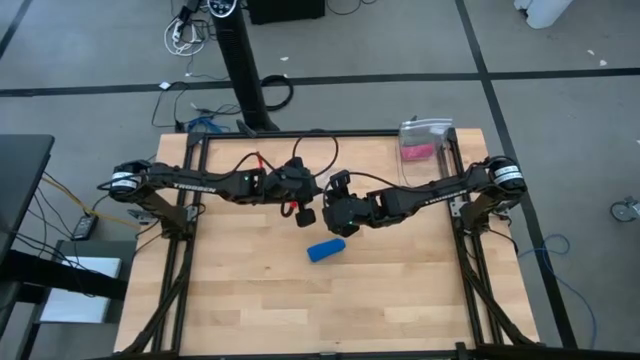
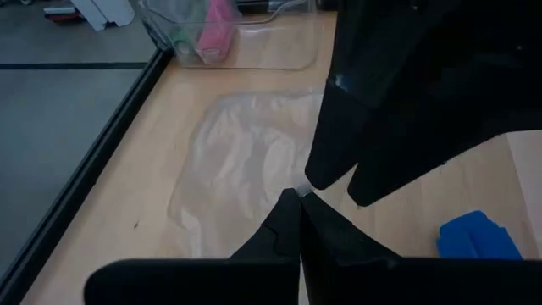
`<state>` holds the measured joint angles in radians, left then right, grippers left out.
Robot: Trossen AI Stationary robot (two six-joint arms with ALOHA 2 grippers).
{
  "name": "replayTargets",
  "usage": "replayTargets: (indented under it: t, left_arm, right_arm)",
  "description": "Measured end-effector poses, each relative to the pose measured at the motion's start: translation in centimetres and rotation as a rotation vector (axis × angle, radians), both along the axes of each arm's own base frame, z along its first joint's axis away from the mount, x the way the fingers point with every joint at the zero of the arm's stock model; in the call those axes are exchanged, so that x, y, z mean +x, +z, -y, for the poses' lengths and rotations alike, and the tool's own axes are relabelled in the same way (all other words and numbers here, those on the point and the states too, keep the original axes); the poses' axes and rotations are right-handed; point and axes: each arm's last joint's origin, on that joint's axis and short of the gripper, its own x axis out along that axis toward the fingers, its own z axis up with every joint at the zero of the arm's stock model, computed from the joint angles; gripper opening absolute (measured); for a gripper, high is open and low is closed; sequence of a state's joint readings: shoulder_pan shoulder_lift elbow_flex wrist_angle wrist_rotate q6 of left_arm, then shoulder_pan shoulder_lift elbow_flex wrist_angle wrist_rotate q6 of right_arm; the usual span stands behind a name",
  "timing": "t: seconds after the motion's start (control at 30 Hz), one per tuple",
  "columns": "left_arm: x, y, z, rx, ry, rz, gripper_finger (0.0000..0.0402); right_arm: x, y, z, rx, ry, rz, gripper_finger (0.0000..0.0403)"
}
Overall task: Roll bandage
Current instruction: Put the blue rolled bandage into the transparent zip bag
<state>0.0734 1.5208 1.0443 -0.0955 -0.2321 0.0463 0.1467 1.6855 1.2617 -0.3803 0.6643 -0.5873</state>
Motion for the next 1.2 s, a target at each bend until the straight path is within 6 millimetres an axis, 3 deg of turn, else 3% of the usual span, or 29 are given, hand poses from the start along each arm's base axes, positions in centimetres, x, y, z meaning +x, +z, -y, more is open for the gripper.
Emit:
replayTargets:
  t: [0.37, 0.9, 1.07, 1.2]
  left_arm:
    - [-0.1, 0.0, -0.8, -0.004, 0.027, -0.003, 0.0001]
    - [0.0, 0.2, -1.4, -0.020, 0.028, 0.028, 0.0001]
    - [0.0, 0.3, -1.9, -0.060, 0.013, 0.050, 0.0001]
    - [0.0, 0.3, -1.9, -0.068, 0.002, 0.050, 0.0001]
  right_arm:
    - [0.1, 0.5, -2.4, -0.071, 0.059, 0.047, 0.0112]
    - [0.3, -0.5, 1.0, -0.091, -0.007, -0.062, 0.0109]
    - [0.8, -2.1, 1.3, -0.141, -0.029, -0.130, 0.0069]
    - [0.9, -2.1, 1.5, -0.185, -0.067, -0.125, 0.0013]
